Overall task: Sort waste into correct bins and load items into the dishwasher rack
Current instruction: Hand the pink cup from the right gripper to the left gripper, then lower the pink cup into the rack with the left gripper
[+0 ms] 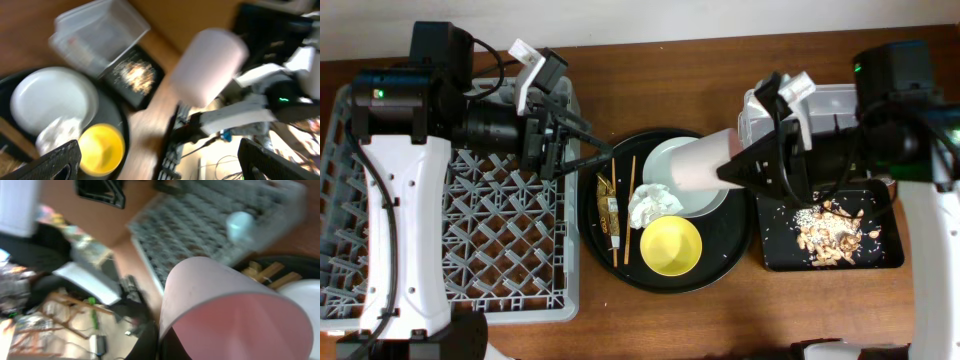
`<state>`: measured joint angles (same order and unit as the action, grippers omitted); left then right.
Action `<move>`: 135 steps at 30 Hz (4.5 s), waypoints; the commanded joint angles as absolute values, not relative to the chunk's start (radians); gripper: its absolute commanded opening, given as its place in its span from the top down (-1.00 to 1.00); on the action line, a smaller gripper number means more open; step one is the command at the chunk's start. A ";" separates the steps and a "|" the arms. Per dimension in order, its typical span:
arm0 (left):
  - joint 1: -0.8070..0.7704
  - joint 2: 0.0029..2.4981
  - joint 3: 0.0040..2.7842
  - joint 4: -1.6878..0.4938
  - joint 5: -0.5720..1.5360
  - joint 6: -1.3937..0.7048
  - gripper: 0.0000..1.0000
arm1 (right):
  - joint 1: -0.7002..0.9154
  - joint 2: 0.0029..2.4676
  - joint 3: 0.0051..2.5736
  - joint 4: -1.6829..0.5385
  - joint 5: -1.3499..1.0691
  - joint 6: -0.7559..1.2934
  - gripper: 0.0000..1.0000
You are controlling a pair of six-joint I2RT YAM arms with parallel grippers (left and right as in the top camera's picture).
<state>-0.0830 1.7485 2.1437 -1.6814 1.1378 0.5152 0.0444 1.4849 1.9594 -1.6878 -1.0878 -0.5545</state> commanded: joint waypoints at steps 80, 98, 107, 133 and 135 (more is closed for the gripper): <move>-0.219 1.752 2.078 -1.688 0.010 -0.110 0.32 | 0.171 1.533 1.919 -1.529 -0.903 -0.673 -0.97; -0.168 1.755 1.667 -1.445 0.004 -0.142 0.32 | 0.171 1.534 1.919 -1.529 -0.903 -0.673 -0.97; -0.167 1.755 1.577 -1.410 0.003 -0.142 0.31 | 0.171 1.534 1.919 -1.529 -0.903 -0.673 -0.97; -0.167 1.755 1.524 -1.357 -0.009 -0.142 -0.58 | 0.171 1.534 1.919 -1.529 -0.903 -0.673 -0.97; -0.167 1.755 1.525 -1.354 -0.008 -0.142 -0.59 | 0.171 1.534 1.919 -1.529 -0.903 -0.673 -0.97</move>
